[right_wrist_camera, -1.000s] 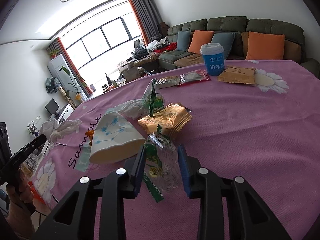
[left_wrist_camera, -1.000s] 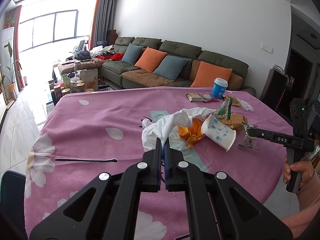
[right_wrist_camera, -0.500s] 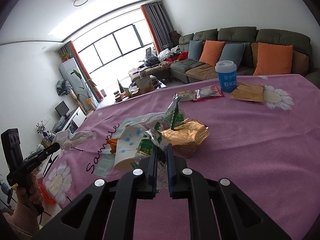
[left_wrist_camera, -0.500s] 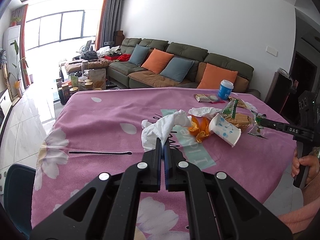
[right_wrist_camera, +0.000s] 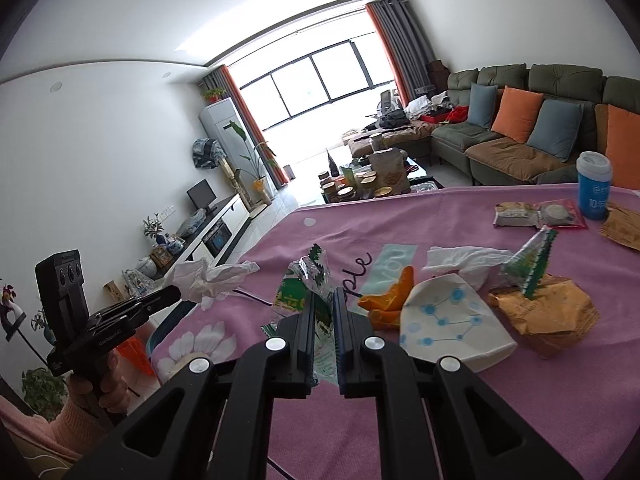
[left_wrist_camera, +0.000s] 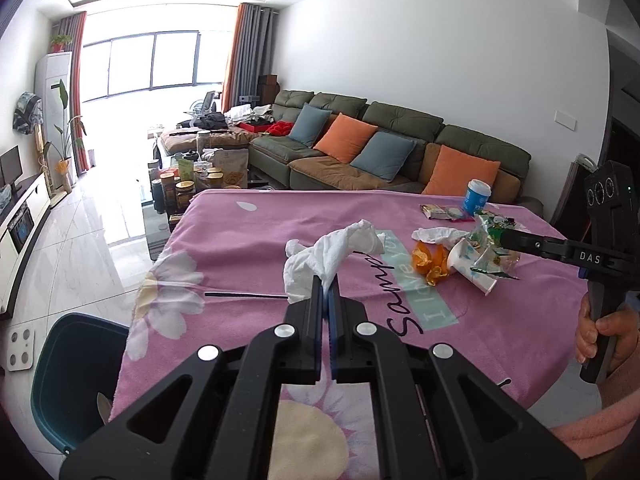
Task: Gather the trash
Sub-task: 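Grasp the white tissue with the left gripper while the right gripper grasps a green wrapper, then carry the tissue and green wrapper over the teal bin and open both grippers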
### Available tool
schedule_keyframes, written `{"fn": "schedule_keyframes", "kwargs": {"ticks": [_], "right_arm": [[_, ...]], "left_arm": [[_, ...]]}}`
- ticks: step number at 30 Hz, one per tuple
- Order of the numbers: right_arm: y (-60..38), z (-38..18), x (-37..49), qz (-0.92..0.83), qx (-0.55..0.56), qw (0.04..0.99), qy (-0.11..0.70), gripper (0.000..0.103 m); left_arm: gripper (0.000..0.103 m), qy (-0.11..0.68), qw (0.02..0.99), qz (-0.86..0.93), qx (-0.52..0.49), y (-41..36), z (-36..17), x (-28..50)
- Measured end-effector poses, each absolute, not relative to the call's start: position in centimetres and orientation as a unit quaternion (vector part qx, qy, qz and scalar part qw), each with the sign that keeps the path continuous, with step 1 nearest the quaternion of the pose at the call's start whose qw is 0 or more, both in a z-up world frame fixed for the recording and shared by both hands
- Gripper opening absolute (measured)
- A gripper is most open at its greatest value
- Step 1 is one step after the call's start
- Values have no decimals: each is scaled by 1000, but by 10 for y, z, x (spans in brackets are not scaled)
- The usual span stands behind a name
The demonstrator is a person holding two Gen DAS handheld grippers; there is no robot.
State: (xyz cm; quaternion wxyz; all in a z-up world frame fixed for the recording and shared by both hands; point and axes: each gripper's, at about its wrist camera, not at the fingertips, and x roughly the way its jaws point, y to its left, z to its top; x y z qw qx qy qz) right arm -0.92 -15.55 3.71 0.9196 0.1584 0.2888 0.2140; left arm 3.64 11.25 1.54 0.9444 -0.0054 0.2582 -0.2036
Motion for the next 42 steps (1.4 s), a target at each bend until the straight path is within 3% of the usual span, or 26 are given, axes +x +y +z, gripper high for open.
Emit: {"fn": "schedule_keyframes", "kwargs": {"ticks": [22, 42], "right_arm": [[8, 50, 61, 389, 84, 859, 321, 8], [128, 46, 88, 460, 23, 817, 348, 8]], "left_arm": [[3, 255, 965, -42, -39, 243, 21, 11], [3, 303, 950, 48, -56, 325, -18, 17]]}}
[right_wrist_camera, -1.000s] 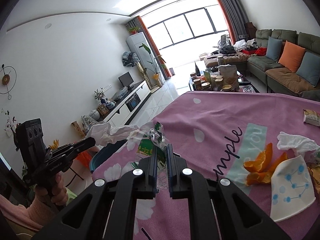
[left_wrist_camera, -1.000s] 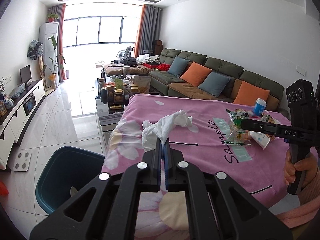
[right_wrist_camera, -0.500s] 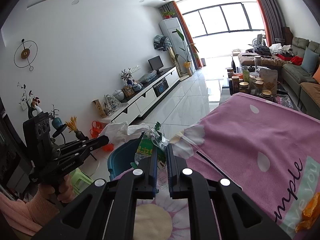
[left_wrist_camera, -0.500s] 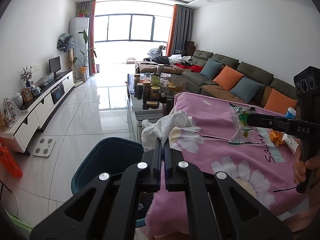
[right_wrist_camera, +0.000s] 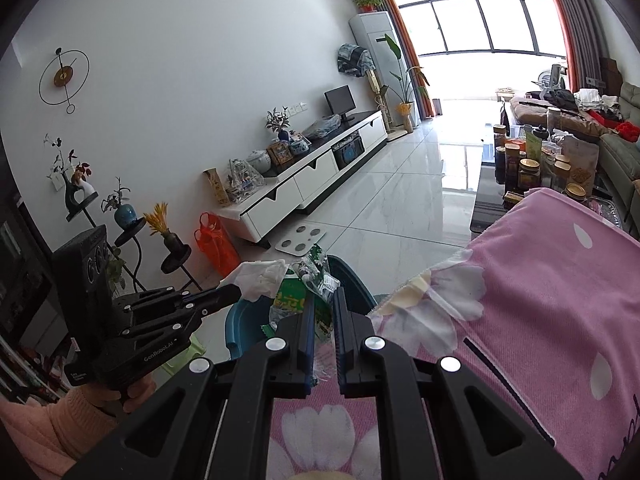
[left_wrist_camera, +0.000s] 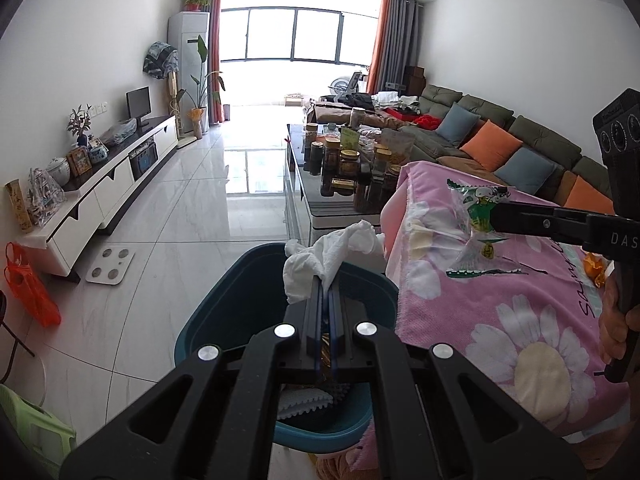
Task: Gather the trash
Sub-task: 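Carry the tissue and green wrapper over the teal bin and open both grippers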
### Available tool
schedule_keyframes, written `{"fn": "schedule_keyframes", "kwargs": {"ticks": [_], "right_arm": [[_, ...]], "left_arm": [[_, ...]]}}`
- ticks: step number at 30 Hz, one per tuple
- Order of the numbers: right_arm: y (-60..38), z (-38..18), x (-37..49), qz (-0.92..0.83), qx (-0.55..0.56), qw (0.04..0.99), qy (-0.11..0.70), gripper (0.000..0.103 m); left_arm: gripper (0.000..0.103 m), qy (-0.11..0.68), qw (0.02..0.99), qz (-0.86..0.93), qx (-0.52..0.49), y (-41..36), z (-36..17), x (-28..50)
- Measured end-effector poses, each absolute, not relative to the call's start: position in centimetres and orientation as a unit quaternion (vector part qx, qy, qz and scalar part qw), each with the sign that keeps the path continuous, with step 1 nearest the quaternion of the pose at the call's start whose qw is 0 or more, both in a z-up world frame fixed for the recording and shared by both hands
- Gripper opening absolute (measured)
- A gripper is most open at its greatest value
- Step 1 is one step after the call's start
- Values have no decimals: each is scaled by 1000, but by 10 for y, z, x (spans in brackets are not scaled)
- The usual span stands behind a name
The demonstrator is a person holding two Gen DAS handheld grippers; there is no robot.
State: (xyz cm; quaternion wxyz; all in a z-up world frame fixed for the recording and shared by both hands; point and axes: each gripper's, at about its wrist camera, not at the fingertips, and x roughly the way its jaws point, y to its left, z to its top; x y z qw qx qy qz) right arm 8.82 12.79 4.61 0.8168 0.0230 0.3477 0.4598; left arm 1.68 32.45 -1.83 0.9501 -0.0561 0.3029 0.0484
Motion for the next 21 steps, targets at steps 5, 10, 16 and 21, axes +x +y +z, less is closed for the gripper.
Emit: {"fn": "schedule_keyframes", "kwargs": {"ticks": [5, 10, 16, 21], "right_arm": [[150, 38, 98, 463, 14, 810, 361, 8], [170, 29, 106, 464, 4, 804, 373, 8], [192, 20, 114, 463, -10, 796, 389, 8], [210, 7, 121, 458, -19, 786, 416, 9]], "left_arm": [[3, 324, 943, 54, -58, 328, -35, 29], [3, 341, 936, 60, -64, 335, -49, 41], [3, 362, 927, 65, -74, 340, -63, 57], [4, 376, 920, 63, -91, 347, -76, 72]]}}
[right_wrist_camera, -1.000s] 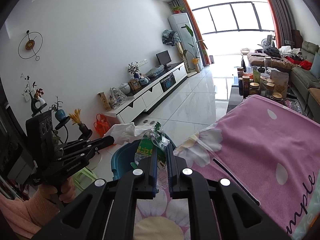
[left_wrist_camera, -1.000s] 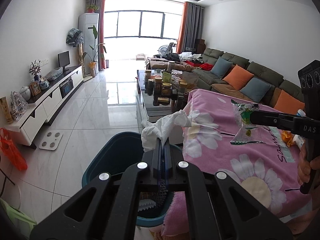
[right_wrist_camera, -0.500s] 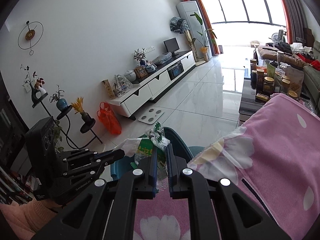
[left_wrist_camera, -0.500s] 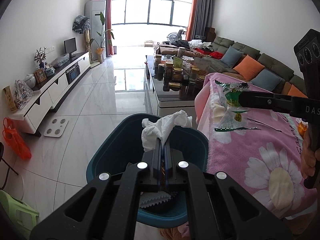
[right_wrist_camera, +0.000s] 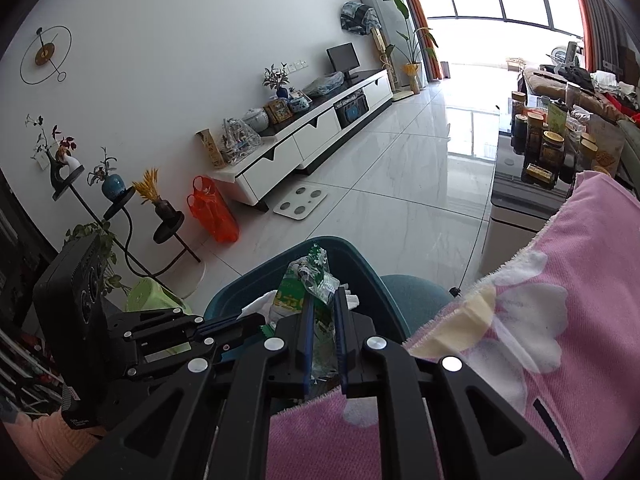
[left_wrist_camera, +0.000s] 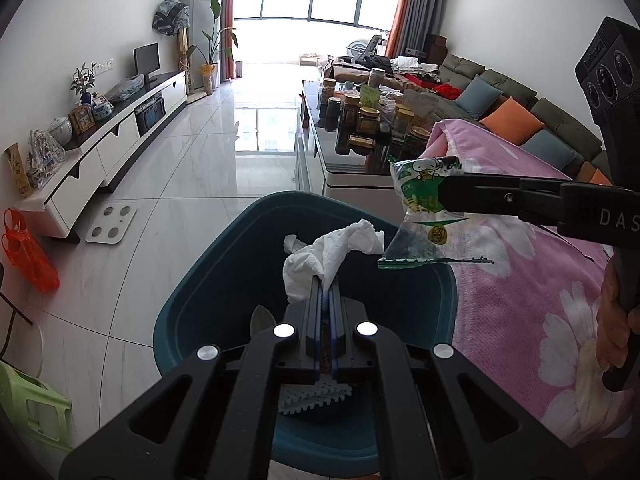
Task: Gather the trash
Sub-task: 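Carry the tissue and green wrapper over the teal bin and open both grippers, then move both tools back to the table toward the paper cup and gold wrapper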
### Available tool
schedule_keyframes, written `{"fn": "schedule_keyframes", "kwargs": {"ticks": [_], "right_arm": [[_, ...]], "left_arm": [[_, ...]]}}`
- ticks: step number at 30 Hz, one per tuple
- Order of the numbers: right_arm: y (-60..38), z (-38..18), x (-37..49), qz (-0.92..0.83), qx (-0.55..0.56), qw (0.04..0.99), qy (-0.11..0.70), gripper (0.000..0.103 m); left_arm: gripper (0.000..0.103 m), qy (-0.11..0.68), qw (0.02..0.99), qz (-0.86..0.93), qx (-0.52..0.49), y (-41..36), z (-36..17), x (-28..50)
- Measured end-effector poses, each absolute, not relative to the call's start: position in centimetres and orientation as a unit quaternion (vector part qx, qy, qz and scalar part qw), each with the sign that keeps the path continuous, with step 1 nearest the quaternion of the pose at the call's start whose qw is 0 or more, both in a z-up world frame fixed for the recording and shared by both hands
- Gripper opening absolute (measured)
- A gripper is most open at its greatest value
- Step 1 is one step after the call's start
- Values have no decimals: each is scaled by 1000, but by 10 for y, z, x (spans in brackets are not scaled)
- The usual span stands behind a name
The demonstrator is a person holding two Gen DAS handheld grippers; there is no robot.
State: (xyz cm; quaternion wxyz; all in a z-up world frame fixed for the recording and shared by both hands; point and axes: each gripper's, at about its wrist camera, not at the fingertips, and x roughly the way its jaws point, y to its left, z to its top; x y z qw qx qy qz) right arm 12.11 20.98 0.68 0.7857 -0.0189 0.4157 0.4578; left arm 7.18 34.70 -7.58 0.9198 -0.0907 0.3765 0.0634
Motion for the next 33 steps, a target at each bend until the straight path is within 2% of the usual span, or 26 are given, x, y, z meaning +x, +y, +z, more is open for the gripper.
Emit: {"fn": "schedule_keyframes", "kwargs": {"ticks": [3, 5, 10, 14, 21, 30, 33], "right_arm": [[217, 0, 125, 450, -24, 784, 428, 11], [222, -4, 127, 445, -28, 781, 437, 18], [225, -11, 131, 439, -27, 777, 451, 20], [224, -10, 131, 437, -25, 777, 453, 32], [219, -7, 131, 438, -16, 778, 451, 32], [184, 14, 118, 444, 3, 791, 421, 32], [163, 26, 108, 445, 11, 802, 400, 36]], "left_arm": [[7, 385, 914, 72, -104, 353, -83, 80], [9, 388, 912, 74, -114, 355, -89, 81], [9, 385, 912, 77, -124, 355, -91, 84], [9, 380, 913, 78, -124, 353, -89, 81], [11, 365, 920, 80, -122, 350, -82, 69], [30, 322, 938, 63, -110, 332, -53, 44], [36, 306, 945, 47, -104, 318, -41, 37]]}}
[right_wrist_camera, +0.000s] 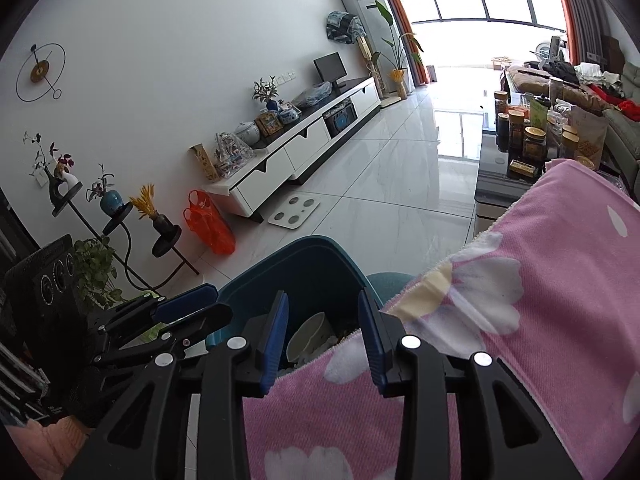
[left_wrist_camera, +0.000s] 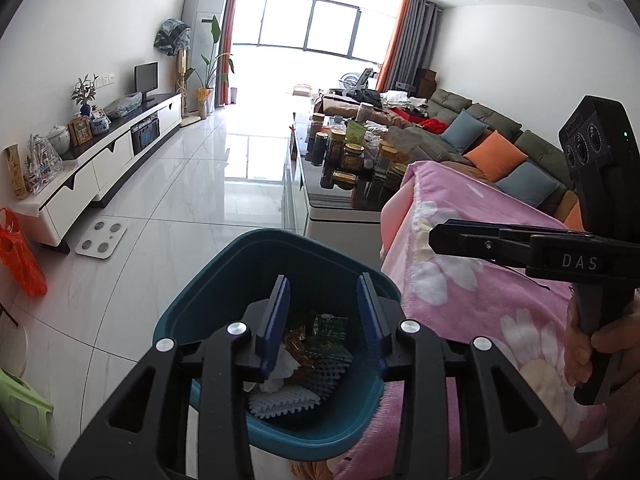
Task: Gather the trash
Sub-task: 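Move both tools back to the table toward the paper cup and gold wrapper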
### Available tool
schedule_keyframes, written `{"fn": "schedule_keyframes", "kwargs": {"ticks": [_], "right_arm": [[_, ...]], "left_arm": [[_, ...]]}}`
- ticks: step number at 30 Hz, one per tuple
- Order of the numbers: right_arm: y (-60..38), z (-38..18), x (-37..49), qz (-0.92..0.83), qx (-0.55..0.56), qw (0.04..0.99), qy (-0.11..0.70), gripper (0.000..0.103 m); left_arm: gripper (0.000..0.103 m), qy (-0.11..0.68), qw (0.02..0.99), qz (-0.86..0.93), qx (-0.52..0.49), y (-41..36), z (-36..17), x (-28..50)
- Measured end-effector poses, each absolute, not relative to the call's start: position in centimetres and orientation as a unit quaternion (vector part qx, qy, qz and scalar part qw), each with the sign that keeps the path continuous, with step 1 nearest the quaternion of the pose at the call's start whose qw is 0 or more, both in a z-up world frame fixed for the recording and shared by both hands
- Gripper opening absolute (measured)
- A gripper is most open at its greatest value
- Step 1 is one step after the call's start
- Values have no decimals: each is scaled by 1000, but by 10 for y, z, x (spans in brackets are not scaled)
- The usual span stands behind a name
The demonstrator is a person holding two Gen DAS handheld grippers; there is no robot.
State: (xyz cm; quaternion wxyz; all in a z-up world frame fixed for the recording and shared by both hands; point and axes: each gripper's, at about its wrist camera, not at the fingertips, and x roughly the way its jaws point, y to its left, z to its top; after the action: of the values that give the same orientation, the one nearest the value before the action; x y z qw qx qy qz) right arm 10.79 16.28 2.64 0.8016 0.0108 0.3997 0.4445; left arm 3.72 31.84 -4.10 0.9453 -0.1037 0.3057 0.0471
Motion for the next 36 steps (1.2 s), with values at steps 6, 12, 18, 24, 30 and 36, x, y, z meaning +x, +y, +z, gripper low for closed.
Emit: {"fn": "schedule_keyframes", "kwargs": {"ticks": [6, 12, 18, 24, 30, 36], "right_arm": [[106, 52, 81, 428, 26, 833, 349, 43], [36, 61, 60, 376, 47, 869, 319, 46], [-37, 56, 45, 307, 78, 896, 312, 46], [-108, 41, 28, 217, 107, 918, 313, 46], [-172, 27, 8, 132, 133, 932, 310, 46], [-232, 16, -10, 65, 158, 938, 300, 46]], "left_arm": [[51, 283, 956, -10, -79, 272, -21, 31], [53, 280, 954, -85, -59, 212, -13, 36], [53, 290, 943, -156, -43, 152, -17, 43], [53, 304, 923, -234, -33, 90, -23, 49], [52, 316, 896, -312, -10, 19, -28, 51], [52, 333, 872, -359, 9, -36, -34, 54]]}}
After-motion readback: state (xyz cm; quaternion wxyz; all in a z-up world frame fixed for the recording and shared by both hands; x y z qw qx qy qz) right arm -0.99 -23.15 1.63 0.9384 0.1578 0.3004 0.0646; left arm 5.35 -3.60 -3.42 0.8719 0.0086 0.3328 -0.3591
